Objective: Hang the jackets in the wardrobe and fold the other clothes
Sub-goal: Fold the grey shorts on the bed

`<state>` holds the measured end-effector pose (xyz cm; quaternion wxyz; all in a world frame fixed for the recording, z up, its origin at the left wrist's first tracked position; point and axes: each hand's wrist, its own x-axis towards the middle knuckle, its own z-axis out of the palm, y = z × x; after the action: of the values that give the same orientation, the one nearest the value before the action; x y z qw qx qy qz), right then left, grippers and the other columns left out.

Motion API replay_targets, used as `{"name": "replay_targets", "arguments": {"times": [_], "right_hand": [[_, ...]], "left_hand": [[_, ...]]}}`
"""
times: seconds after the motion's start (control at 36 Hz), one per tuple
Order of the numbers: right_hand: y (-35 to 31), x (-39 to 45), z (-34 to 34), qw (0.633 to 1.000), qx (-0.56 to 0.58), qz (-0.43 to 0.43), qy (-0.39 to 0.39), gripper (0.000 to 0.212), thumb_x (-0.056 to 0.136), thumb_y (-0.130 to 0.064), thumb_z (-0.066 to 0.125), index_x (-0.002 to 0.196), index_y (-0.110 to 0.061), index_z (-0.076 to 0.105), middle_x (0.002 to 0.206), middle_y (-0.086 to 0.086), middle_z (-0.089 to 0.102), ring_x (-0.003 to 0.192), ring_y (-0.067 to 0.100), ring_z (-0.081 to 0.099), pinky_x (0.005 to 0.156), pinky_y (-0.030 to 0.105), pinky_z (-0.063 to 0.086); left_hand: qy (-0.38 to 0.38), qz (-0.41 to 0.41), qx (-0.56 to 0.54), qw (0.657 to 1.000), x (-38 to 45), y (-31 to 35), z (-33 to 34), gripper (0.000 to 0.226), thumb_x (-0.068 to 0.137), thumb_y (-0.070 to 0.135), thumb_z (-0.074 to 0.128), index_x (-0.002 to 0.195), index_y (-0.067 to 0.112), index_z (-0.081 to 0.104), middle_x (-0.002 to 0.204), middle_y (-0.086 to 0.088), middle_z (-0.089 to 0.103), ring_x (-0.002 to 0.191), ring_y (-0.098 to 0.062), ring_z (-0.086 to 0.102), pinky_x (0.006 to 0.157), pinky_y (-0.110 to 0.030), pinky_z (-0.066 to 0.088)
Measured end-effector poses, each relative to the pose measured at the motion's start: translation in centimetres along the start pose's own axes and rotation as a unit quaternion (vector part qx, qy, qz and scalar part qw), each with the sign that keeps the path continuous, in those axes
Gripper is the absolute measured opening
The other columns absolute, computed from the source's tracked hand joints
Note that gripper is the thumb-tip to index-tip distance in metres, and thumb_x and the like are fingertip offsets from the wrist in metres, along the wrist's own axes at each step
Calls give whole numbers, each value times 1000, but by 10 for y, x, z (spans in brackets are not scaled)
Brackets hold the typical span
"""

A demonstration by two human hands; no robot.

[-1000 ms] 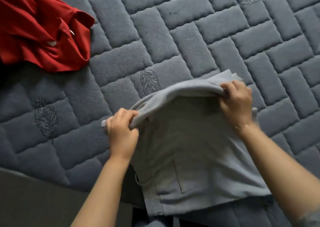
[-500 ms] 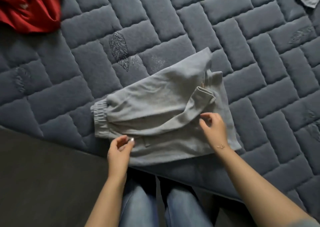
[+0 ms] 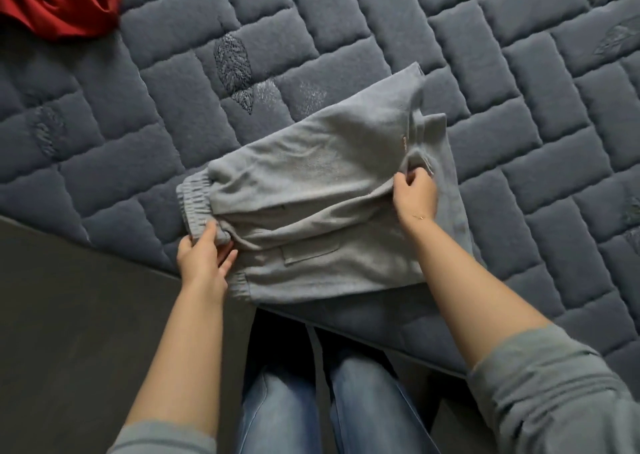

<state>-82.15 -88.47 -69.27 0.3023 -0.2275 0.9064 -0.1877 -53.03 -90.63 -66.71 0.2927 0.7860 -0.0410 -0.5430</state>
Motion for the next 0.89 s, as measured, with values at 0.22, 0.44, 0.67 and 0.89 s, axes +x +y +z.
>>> {"name": "replay_targets", "arguments": {"times": [0.22,0.44,0.67,0.89], "right_hand": [[50,-46,-69,749,621,213,89,15,95,-11,44,90,-15,57,85,2,62,72,12,60,63,22,54],[106,-64,-59,684,643,344,14,16,94,-24,43,94,-17,57,101,2,60,92,17,59,95,33,45],[107,-51,-52,769,535,319,144,20,92,-1,59,79,-14,53,82,1,58,78,13,60,78,30,54],[137,-66,-57,778,511,349,111,23,96,-1,53,79,-15,51,81,2,55,80,15,58,92,39,50]], "left_hand": [[-95,-41,-64,993,-37,-16,-32,10,97,16,51,102,21,58,98,-3,65,82,-16,63,69,-30,53],[-51,-91,-79,991,-34,-66,-38,14,96,1,50,91,14,54,88,-3,63,80,-13,61,83,-33,51],[-70,-35,-142,987,-31,-71,-42,33,91,-12,43,81,20,44,78,-2,63,75,-14,62,61,-25,56],[-39,-7,-45,998,-31,-73,-41,36,91,-16,43,93,20,47,95,-6,56,81,-14,57,77,-27,48]]}}
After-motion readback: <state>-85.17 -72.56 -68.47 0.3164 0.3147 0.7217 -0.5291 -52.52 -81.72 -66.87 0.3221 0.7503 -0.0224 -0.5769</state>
